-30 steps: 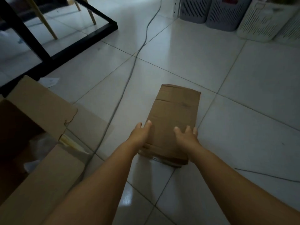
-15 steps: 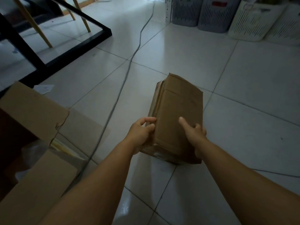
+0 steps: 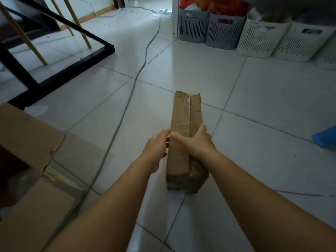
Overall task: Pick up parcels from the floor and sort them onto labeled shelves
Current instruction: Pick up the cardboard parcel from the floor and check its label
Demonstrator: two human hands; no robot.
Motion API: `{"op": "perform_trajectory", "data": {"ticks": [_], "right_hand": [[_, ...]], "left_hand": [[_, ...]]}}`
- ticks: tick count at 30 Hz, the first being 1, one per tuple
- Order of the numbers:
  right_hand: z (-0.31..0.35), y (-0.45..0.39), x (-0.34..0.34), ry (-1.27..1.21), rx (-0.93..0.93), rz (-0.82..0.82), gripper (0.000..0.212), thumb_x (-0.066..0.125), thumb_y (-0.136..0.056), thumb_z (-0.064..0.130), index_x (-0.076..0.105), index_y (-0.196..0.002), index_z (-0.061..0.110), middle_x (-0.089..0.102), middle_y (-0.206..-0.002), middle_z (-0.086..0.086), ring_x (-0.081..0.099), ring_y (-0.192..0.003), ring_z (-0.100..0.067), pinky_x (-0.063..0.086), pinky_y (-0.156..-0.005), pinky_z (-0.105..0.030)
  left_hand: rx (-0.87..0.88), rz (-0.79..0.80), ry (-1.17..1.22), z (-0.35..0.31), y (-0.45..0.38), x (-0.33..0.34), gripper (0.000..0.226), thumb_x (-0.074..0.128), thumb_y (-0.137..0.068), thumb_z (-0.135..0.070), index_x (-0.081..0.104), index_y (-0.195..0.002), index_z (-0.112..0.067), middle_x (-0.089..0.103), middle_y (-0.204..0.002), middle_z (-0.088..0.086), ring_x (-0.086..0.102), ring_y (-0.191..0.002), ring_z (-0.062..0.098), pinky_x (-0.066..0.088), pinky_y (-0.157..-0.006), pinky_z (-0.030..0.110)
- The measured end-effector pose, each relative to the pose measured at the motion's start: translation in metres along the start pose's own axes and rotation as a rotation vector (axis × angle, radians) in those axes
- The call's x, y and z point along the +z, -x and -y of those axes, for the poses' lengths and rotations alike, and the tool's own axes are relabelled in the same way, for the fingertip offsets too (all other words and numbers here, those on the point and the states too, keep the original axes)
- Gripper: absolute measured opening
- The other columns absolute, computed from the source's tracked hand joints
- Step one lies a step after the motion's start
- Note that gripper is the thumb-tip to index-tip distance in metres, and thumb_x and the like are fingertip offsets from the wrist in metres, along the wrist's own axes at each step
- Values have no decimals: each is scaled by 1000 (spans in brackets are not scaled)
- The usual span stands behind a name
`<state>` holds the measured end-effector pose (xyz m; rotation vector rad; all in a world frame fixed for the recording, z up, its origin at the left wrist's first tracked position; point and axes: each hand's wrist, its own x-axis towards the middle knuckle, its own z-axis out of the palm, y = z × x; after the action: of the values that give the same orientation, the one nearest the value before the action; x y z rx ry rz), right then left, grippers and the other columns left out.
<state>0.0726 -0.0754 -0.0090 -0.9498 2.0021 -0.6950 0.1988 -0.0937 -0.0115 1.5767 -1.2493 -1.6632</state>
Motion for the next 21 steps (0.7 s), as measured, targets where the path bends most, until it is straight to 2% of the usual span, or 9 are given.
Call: {"op": "perform_trajectory", "data": {"ticks": [5, 10, 12, 15, 16, 17, 19, 20, 21], "right_hand": [[-9, 0, -1, 266, 62, -48, 137, 68, -42, 81, -5, -148, 31, 17, -152, -15, 28, -135, -40, 38, -101, -60], [-16, -3, -14, 246, 92, -81, 128, 75, -50, 64, -2, -148, 31, 22, -148, -17, 31, -129, -41, 37, -101, -60], [-19, -2, -23, 172, 93, -89, 123, 74, -53, 60, 1, -147, 32, 29, -143, -16, 37, -124, -40, 39, -100, -59], [-22, 2, -38, -169, 125, -41, 118, 74, -52, 50, 4, -145, 35, 39, -137, -13, 49, -114, -38, 47, -94, -57], [-22, 3, -43, -290, 134, -5, 115, 75, -55, 45, 5, -145, 36, 43, -134, -12, 53, -111, -38, 49, -92, -56], [-22, 3, -47, -386, 135, 40, 109, 76, -60, 39, 7, -144, 37, 46, -129, -12, 56, -106, -37, 52, -88, -55], [-22, 4, -52, -493, 107, 118, 95, 76, -72, 29, 12, -142, 35, 51, -120, -11, 60, -100, -37, 54, -83, -53], [-21, 4, -54, -528, 86, 144, 88, 74, -76, 25, 16, -142, 31, 54, -120, -12, 61, -100, -37, 54, -83, -53], [-21, 4, -56, -569, 63, 166, 81, 72, -78, 23, 22, -141, 26, 56, -121, -14, 62, -101, -38, 54, -85, -55]], "left_hand": [[-38, 22, 22, -2, 7, 8, 59, 17, -105, -48, 58, -139, -20, 60, -136, 5, 54, -114, 18, 42, -94, 37], [-38, 72, 52, -2, 7, 11, 57, 18, -105, -49, 68, -115, -23, 68, -107, -4, 60, -97, 9, 43, -85, 35], [4, 56, 34, -2, 7, 9, 49, 21, -105, -48, 65, -110, -27, 67, -99, -10, 60, -91, 5, 45, -71, 26], [65, -49, -2, 2, 3, 2, 32, 32, -103, -45, 61, -95, -35, 61, -89, -17, 61, -67, -10, 45, -50, 13], [74, -82, -22, 4, 2, -1, 30, 33, -103, -44, 61, -105, -33, 61, -94, -18, 58, -63, -12, 43, -45, 8], [80, -102, -34, 5, 2, -3, 35, 35, -103, -44, 58, -125, -29, 62, -109, -15, 54, -67, -13, 40, -44, 6], [76, -125, -55, 9, 0, -10, 54, 36, -103, -44, 33, -153, -25, 54, -143, 0, 49, -84, -5, 39, -53, 10], [69, -132, -56, 10, -1, -14, 59, 37, -102, -45, 27, -156, -24, 52, -146, 3, 50, -86, -2, 39, -54, 12], [62, -144, -45, 10, -1, -19, 60, 39, -102, -46, 27, -156, -23, 58, -137, 2, 54, -84, -2, 41, -53, 13]]}}
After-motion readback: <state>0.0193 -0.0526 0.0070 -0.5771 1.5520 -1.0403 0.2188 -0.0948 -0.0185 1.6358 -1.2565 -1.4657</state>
